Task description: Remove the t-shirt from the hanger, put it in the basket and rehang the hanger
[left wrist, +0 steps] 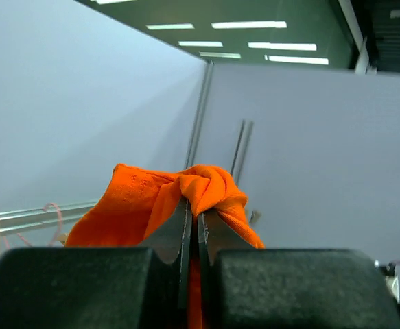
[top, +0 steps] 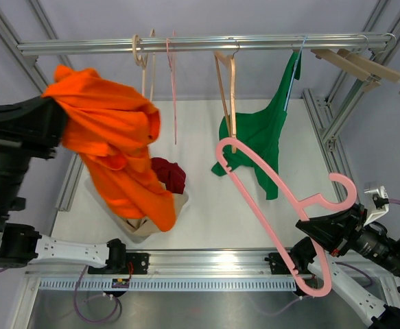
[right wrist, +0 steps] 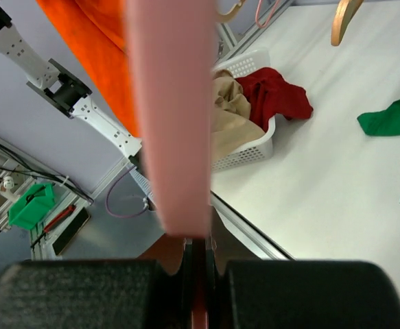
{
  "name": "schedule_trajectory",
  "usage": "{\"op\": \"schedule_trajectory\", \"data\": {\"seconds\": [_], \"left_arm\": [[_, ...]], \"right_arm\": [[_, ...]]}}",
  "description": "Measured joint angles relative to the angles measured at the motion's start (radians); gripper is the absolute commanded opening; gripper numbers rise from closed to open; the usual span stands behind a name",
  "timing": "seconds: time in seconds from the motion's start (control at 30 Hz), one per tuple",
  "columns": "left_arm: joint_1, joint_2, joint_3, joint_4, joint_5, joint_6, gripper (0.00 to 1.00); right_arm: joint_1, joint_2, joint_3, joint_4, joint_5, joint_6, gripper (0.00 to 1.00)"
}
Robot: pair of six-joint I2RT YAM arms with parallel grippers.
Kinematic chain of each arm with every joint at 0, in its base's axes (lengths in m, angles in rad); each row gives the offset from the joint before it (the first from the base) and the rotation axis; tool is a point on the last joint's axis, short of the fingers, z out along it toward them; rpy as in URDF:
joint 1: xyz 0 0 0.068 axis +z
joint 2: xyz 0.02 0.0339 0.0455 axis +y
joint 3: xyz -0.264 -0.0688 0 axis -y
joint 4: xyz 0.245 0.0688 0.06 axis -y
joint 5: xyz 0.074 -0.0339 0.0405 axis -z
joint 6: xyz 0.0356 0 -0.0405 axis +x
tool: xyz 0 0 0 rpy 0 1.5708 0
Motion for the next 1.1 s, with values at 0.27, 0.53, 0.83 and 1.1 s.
{"op": "schedule_trajectory", "data": {"seconds": [0.27,0.53,0.83,1.1], "left_arm": [[0.0,-0.172,-0.043,-0.014,-0.13,0.028,0.0],[0.001,-0.255,-0.352,0.05,-0.302,0.146,0.0],[0.001,-0.306,-0.587,0.206,-0.39,0.293,0.0],[0.001,-0.569,-0.837,0.206,-0.483,0.249,0.0]], "right_arm": [[0.0,0.004,0.023,-0.007,0.0,-0.029,0.0],[0.0,0.068,0.023,0.023,0.025,-0.046,0.0],[0.0,0.167,0.023,0.062,0.044,-0.057,0.0],[0.0,0.178,0.064,0.06,0.09,-0.074,0.0]]}}
